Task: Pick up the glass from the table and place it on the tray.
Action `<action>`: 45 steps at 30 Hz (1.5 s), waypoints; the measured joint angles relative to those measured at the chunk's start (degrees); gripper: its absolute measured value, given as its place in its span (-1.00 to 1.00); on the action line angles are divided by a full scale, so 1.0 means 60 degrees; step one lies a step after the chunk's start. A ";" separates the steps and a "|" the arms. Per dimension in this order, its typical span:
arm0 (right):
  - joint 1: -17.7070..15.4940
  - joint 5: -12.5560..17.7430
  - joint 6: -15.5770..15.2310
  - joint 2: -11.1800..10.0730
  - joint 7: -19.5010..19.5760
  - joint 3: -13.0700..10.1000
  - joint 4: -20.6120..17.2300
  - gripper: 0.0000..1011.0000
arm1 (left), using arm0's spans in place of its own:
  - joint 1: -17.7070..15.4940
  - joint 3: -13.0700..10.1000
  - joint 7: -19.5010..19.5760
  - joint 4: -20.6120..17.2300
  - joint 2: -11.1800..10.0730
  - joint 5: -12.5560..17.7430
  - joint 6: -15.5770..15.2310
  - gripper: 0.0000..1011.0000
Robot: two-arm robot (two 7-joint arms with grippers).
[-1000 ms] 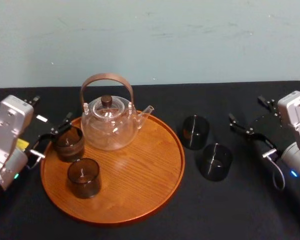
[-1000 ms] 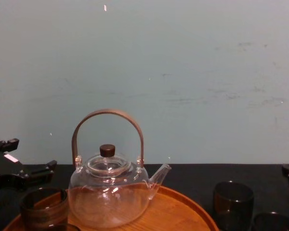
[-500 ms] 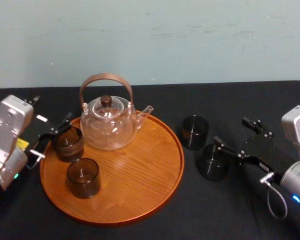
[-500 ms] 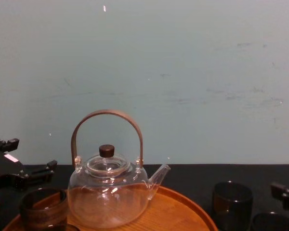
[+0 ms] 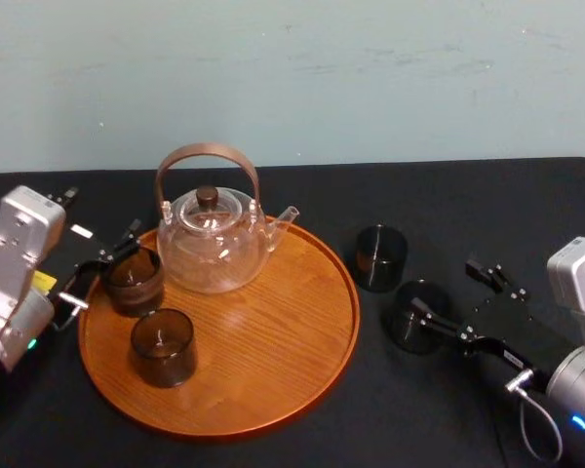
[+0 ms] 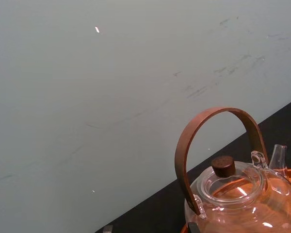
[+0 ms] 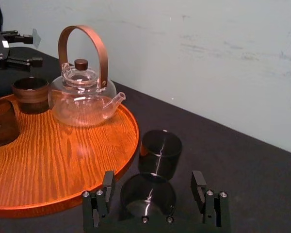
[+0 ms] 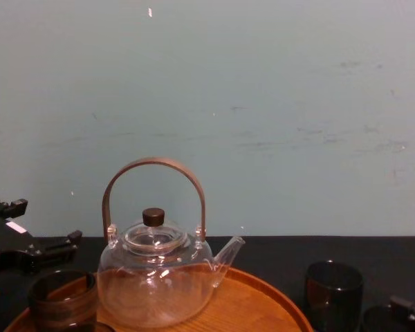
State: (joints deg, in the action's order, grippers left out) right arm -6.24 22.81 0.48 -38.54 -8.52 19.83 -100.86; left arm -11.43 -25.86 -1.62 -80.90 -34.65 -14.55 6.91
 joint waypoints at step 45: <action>0.0240 -0.0294 -0.0337 0.1469 -0.1307 -0.0484 0.1741 0.98 | 0.0000 0.0000 0.0000 0.0000 0.0000 0.0000 0.0000 0.98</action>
State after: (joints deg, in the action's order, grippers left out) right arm -4.81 21.05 -1.55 -29.73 -16.36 16.93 -90.42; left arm -11.43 -25.86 -1.62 -80.90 -34.65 -14.55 6.91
